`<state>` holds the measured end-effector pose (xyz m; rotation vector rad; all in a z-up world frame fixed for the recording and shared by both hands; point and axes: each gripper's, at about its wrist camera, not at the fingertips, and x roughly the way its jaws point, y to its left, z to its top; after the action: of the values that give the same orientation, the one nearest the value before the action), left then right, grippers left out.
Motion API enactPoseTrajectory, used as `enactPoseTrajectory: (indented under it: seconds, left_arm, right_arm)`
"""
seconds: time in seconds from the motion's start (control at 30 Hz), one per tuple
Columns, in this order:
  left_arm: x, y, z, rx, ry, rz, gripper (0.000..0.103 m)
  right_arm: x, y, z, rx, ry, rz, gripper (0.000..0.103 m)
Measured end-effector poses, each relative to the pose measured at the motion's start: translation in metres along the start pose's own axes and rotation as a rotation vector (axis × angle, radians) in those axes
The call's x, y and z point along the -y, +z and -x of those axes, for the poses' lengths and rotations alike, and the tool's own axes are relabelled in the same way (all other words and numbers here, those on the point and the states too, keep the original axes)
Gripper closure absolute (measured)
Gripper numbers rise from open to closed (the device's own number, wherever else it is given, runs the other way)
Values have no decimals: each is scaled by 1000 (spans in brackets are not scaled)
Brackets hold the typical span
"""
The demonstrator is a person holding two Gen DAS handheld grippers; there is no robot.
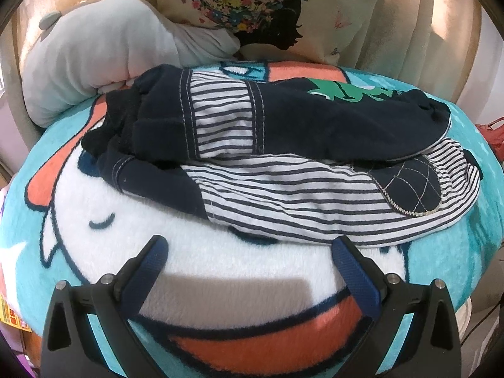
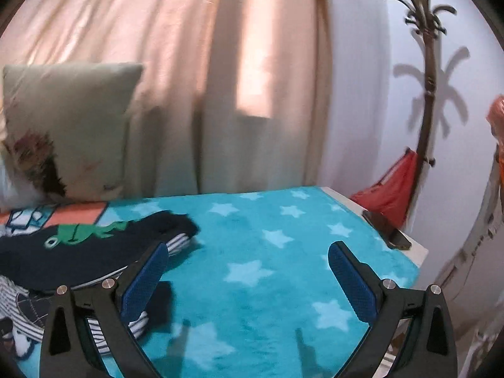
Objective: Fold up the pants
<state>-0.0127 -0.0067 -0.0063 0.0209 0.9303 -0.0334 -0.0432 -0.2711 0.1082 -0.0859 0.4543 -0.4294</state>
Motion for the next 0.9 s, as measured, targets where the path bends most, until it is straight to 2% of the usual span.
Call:
enactPoseTrajectory:
  seconds: [0.1,0.13,0.23,0.33,0.4,0.47,0.57,0.63,0.67,0.73,0.8,0.9]
  left_arm:
    - [-3,-4,2,-3,-13,7,0]
    - [-4,-4,4,-7,-21,15,0]
    - [-11,-7,14,-19,-89,34,1]
    - [-21,-8,41,29,-171,39,3]
    - [-31,-7,59,79,-192,45,3]
    - [-46,-1,75,122,-187,69,3]
    - [-69,13,84,155,-176,114,3]
    - [-81,26,78,144,-150,138,6]
    - [-85,31,74,136,-153,149,11]
    - [-93,42,63,95,-182,179,31]
    - [-100,52,49,48,-229,210,33]
    - [-105,64,29,4,-219,248,33]
  right_arm:
    - [-13,-3,8,1,69,-8,1]
    - [-16,-2,7,-24,110,-20,1]
    - [-26,-6,0,-141,303,-81,1]
    - [-38,-12,-7,-218,410,-105,1]
    - [-45,-15,-7,-244,455,-106,1]
    - [-50,-17,-6,-252,505,-110,5]
    - [-58,-17,-10,-297,590,-130,18]
    - [-63,-19,-18,-346,666,-161,32]
    - [-64,-18,-22,-363,689,-171,34]
    - [-67,-23,-33,-418,759,-228,36]
    - [-66,-26,-40,-450,810,-277,35]
    - [-62,-28,-52,-503,864,-350,35]
